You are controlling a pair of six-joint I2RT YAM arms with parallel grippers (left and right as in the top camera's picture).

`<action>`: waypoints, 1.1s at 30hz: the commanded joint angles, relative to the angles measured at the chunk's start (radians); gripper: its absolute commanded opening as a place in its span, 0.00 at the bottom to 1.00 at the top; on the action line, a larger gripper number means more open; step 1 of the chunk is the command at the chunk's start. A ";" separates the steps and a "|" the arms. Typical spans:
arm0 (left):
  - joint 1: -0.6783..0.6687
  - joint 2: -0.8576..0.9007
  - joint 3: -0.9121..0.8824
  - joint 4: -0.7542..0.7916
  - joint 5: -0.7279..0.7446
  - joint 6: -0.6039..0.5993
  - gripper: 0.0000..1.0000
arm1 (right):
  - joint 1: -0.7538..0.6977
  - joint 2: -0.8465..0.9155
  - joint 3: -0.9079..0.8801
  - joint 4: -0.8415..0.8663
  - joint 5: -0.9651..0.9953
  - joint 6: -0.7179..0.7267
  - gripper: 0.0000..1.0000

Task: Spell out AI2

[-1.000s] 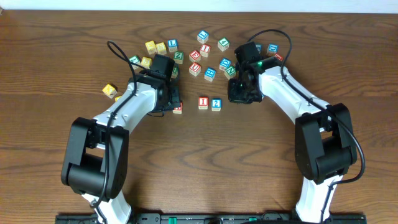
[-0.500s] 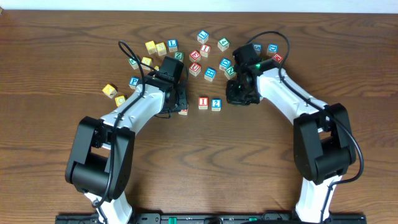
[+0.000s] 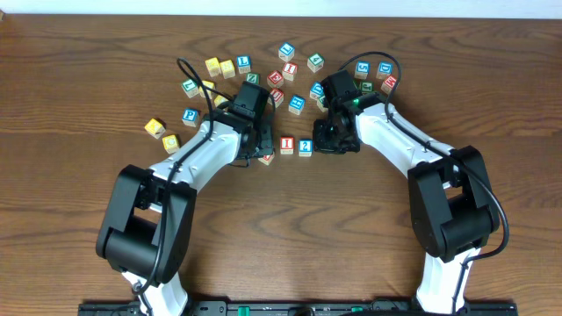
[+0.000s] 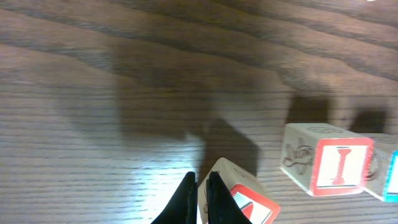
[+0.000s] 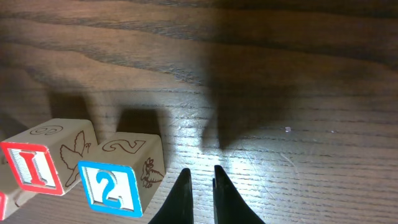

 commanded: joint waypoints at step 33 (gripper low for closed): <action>-0.027 0.021 0.043 -0.234 0.151 0.238 0.08 | 0.004 -0.005 -0.008 0.019 0.032 0.015 0.07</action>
